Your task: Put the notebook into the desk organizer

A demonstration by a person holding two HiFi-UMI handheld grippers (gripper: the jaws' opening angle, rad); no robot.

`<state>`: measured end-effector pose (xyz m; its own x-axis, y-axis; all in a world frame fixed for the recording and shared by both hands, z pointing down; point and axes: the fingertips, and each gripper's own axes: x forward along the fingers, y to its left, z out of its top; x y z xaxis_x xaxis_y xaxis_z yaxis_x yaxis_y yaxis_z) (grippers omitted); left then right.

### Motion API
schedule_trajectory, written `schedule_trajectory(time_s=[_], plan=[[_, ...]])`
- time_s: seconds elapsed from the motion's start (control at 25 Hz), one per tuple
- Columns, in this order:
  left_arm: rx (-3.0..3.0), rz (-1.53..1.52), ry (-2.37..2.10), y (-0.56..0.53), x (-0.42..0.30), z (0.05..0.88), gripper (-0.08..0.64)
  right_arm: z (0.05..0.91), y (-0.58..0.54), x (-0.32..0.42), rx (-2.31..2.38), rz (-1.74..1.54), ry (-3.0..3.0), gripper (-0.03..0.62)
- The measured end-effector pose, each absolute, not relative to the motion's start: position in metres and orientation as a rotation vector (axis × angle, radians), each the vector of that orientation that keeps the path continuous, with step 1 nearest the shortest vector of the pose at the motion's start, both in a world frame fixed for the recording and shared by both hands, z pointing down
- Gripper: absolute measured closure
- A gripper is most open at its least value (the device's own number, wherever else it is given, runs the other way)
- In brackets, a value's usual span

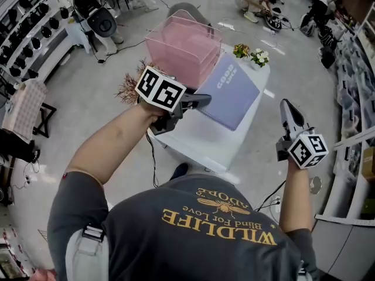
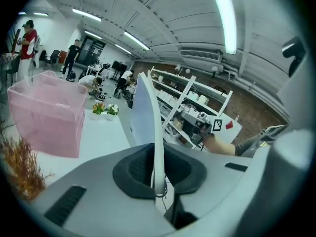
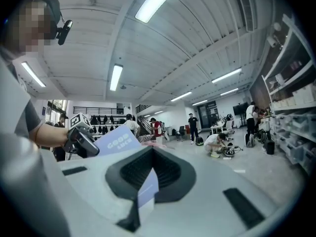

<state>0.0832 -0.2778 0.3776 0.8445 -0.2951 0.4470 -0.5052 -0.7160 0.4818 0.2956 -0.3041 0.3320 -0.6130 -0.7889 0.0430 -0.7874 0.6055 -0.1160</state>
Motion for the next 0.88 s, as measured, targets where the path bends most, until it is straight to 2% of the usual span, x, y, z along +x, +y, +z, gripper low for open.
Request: schedule_trajectory(time_s=[0.48,0.88], plan=[[2.542,0.468,-0.475,-0.436,0.019,0.305,0.529,0.288,-0.419,0.222,-1.541,-0.084,2.714,0.592],[2.446,0.444,-0.420,-0.548,-0.030,0.321,0.529,0.295,-0.478,0.192,-1.667,-0.092,2.690,0.592]])
